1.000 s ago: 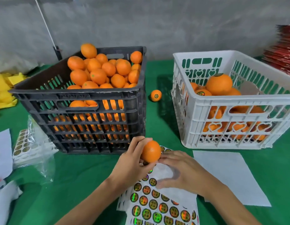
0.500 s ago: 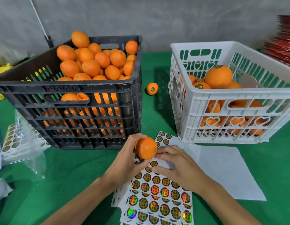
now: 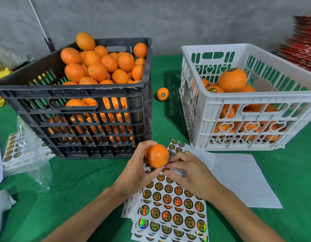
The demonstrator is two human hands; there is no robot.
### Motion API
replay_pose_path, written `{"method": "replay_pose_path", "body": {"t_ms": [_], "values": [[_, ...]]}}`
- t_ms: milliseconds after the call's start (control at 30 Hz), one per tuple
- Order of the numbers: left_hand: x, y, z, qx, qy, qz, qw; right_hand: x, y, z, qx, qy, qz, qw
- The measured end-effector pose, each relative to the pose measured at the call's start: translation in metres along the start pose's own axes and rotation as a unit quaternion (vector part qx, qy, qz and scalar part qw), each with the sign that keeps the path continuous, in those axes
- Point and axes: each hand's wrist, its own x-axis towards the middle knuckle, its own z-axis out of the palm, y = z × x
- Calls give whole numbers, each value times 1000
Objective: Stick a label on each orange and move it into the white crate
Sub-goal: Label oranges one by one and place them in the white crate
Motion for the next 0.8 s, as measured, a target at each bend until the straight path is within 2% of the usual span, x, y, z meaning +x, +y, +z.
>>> {"method": "replay_pose_path", "body": {"t_ms": [167, 333, 533, 800], "values": [[0, 2, 0, 27, 7, 29, 999, 4, -6, 10, 37, 26, 74, 996], [0, 4, 0, 27, 14, 47, 998, 6, -7, 10, 72, 24, 99, 992], [-1, 4, 0, 6, 4, 31, 999, 1, -3, 4, 69, -1, 42, 997], [1, 3, -1, -1, 2, 6, 1000, -5, -6, 5, 30, 40, 31, 998]]}}
